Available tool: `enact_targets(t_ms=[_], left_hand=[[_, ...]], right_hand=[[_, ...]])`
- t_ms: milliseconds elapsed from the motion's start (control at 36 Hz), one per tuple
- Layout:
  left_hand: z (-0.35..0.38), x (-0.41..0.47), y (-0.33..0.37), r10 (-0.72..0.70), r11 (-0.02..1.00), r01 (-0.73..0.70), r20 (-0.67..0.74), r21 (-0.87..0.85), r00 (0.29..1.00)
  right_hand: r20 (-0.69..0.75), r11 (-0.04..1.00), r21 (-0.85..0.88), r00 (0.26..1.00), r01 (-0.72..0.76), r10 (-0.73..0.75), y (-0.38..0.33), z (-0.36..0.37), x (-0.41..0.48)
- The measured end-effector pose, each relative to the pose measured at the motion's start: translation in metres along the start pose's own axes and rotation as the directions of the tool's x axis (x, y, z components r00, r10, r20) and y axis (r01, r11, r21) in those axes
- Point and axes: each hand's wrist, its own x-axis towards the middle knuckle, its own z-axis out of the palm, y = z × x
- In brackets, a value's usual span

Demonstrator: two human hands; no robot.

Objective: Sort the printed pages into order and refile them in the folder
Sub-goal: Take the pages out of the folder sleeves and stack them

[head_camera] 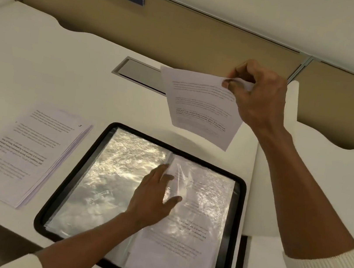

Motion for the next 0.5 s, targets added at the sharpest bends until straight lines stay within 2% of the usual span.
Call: enact_targets(t_ms=[56, 111, 194, 250, 333, 417, 500], left_hand=[[-0.019, 0.010, -0.001, -0.102, 0.993, 0.095, -0.095, -0.074, 0.990], [-0.042, 0.022, -0.005, -0.225, 0.959, 0.183, -0.188, -0.217, 0.956], [-0.087, 0.037, -0.014, -0.431, 0.832, 0.282, -0.235, -0.478, 0.871], [-0.120, 0.042, -0.020, -0.508, 0.751, 0.302, -0.222, -0.587, 0.832], [-0.166, 0.041, -0.030, -0.524, 0.697, 0.265, -0.220, -0.667, 0.823], [-0.202, 0.032, -0.049, -0.455, 0.714, 0.206, -0.220, -0.669, 0.863], [-0.230, 0.016, -0.065, -0.415, 0.646, 0.154, -0.175, -0.748, 0.893]], right_hand=[[0.032, 0.999, 0.043, 0.999, 0.033, -0.034, -0.016, -0.001, -0.002], [0.059, 0.995, 0.075, 0.996, 0.065, -0.070, -0.031, 0.001, -0.002], [0.104, 0.987, 0.127, 0.988, 0.096, -0.110, -0.052, 0.003, 0.000], [0.152, 0.981, 0.171, 0.981, 0.094, -0.120, -0.067, 0.006, 0.002], [0.237, 0.972, 0.224, 0.964, 0.069, -0.123, -0.087, 0.014, 0.008], [0.314, 0.952, 0.306, 0.945, -0.011, -0.090, -0.104, 0.027, 0.014], [0.365, 0.901, 0.416, 0.930, -0.120, -0.045, -0.118, 0.045, 0.020]])
